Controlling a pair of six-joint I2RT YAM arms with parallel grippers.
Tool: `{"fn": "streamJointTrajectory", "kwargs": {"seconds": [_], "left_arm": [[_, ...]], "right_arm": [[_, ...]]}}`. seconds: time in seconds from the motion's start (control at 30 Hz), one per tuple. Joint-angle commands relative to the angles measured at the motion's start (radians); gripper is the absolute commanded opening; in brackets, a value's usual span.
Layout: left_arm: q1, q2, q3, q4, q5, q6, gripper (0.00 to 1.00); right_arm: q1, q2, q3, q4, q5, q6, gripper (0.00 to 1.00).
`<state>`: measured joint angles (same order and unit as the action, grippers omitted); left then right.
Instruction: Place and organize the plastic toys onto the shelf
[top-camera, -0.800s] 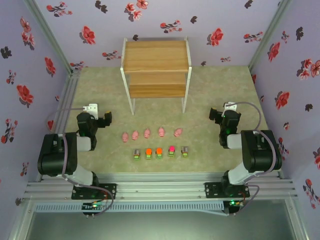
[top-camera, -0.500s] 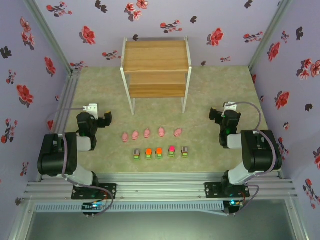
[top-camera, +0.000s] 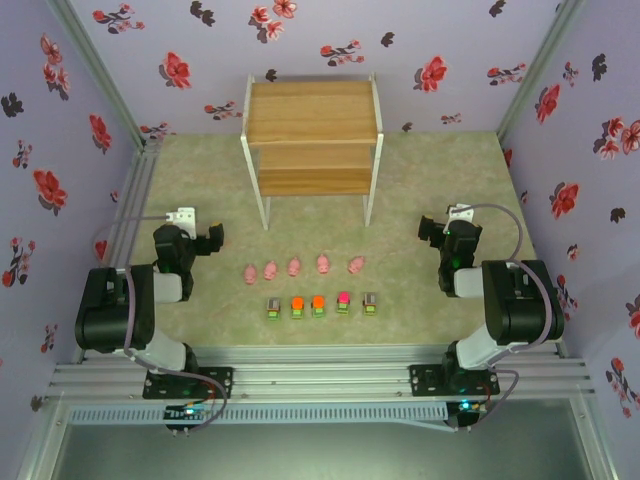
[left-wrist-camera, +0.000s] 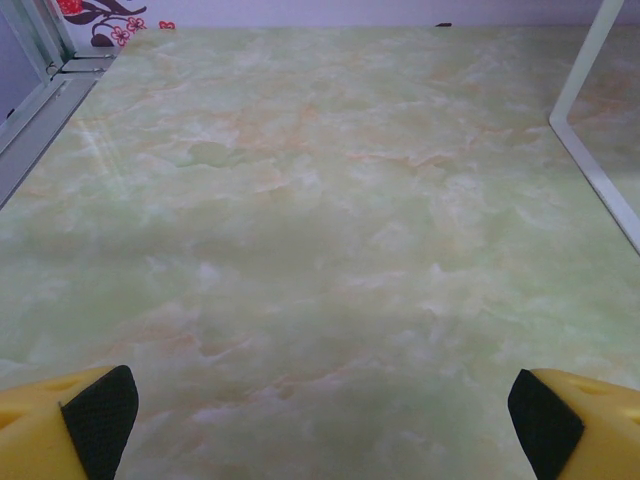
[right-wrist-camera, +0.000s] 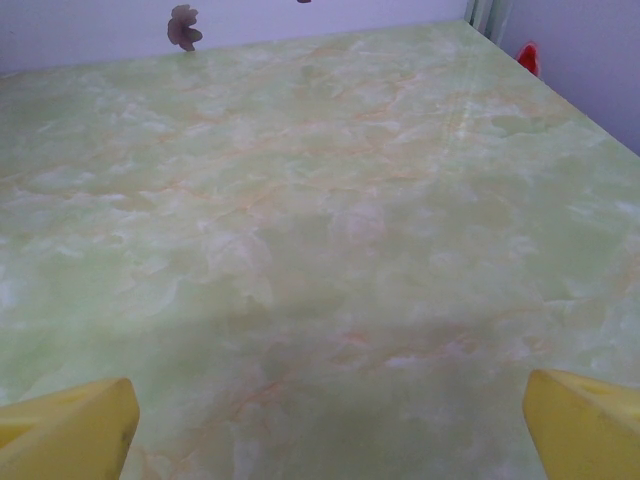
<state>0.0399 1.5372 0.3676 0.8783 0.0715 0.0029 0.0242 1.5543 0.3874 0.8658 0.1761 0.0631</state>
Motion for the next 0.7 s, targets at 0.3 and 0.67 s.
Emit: {"fn": "streamJointTrajectory", "kwargs": {"seconds": [0.3,0.67], "left_arm": [[0.011,0.002,0.0,0.05,-0.012,-0.011,1.0],[0.01,-0.003,-0.062,0.185,-0.052,-0.028,1.0]], "right_arm": [[-0.004,0.007,0.005,0.016,-0.007,0.017,0.99],[-0.004,0.008,0.006,0.015,-0.007,0.017,0.99]]}}
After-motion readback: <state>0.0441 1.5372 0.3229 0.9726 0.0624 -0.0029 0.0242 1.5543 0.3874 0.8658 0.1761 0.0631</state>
